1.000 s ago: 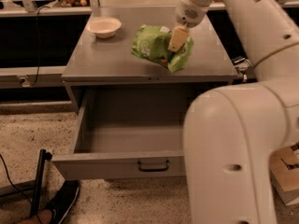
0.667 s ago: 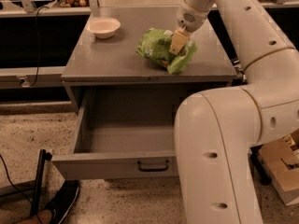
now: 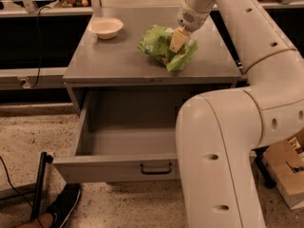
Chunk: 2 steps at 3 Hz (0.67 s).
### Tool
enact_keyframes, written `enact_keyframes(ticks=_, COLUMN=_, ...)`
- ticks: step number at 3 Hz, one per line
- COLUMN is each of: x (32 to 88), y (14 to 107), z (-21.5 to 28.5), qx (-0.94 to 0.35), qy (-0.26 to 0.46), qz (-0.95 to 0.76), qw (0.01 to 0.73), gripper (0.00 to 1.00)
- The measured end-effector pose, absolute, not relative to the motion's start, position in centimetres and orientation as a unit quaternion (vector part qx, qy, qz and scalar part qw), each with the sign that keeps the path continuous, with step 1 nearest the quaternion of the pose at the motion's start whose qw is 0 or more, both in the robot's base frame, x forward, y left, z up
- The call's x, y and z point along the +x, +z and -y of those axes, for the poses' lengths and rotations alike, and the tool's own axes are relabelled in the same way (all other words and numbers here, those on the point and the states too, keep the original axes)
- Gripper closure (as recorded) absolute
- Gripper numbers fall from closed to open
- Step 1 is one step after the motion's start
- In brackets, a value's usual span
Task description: Pick green rice chip bag from top drawer and place on counter
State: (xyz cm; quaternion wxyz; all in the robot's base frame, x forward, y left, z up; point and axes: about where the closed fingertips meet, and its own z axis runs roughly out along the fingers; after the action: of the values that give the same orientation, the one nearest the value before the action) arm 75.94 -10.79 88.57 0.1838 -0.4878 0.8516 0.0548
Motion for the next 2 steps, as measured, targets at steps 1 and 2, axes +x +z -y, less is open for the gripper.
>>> enact_keyframes(ticks=1, x=76.57, y=88.32, z=10.48, qx=-0.487, qy=0.054, qz=-0.850, qw=0.192, gripper=0.11)
enact_keyframes(ticks=2, x=76.88, y=88.40, z=10.54, qx=-0.487, qy=0.052, qz=-0.848, qw=0.200, gripper=0.00)
